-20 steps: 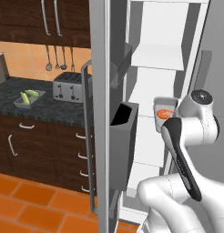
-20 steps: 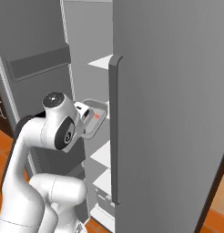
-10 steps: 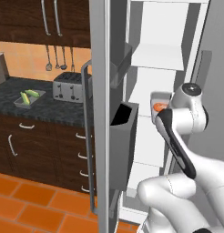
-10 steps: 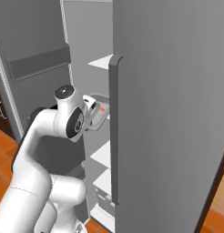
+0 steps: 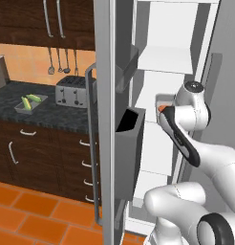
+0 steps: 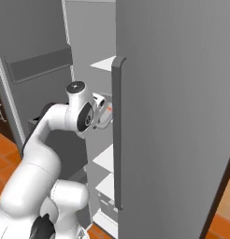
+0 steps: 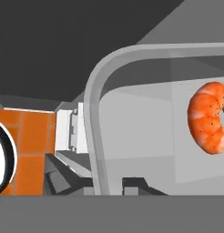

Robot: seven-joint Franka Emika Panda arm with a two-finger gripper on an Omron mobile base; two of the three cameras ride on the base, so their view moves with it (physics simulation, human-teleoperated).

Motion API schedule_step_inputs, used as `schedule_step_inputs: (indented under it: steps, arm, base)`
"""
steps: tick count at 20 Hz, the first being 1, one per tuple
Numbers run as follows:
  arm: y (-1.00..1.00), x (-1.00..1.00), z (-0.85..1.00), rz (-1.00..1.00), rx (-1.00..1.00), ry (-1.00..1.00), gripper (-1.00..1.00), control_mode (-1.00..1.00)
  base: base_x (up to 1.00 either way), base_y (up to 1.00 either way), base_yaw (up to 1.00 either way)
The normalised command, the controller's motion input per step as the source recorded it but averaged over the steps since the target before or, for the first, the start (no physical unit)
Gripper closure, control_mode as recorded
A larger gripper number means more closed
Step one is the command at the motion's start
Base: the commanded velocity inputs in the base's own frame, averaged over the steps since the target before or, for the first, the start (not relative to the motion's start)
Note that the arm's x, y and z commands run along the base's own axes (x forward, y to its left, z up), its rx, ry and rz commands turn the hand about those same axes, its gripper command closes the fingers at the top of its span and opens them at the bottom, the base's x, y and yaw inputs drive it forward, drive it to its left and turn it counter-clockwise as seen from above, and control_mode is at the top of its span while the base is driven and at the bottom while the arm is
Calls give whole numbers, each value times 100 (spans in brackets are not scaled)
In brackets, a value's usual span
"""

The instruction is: Take the meat container that has the shrimp and place it on the second highest rack of the freezer. Then take the vegetable container that has the corns and place it on the highest rack of the freezer.

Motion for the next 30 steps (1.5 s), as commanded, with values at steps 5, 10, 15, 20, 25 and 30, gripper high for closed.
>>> schedule_step_inputs:
  steps: [5, 10, 15, 20, 25, 30]
  arm:
    - [-14, 32, -3, 0, 0, 4, 100, -100]
    - [-3, 16, -24, 0, 0, -1, 100, -100]
    - [0, 13, -20, 0, 0, -3, 100, -100]
    - [0, 28, -10, 0, 0, 0, 100, -100]
    - [-4, 34, -7, 0, 0, 0, 100, -100]
    - [-12, 29, -15, 0, 0, 0, 100, -100]
  base:
    - [0, 0, 0]
    - [0, 0, 0]
    - [0, 0, 0]
    - [0, 0, 0]
    - [0, 0, 0]
    - [0, 0, 0]
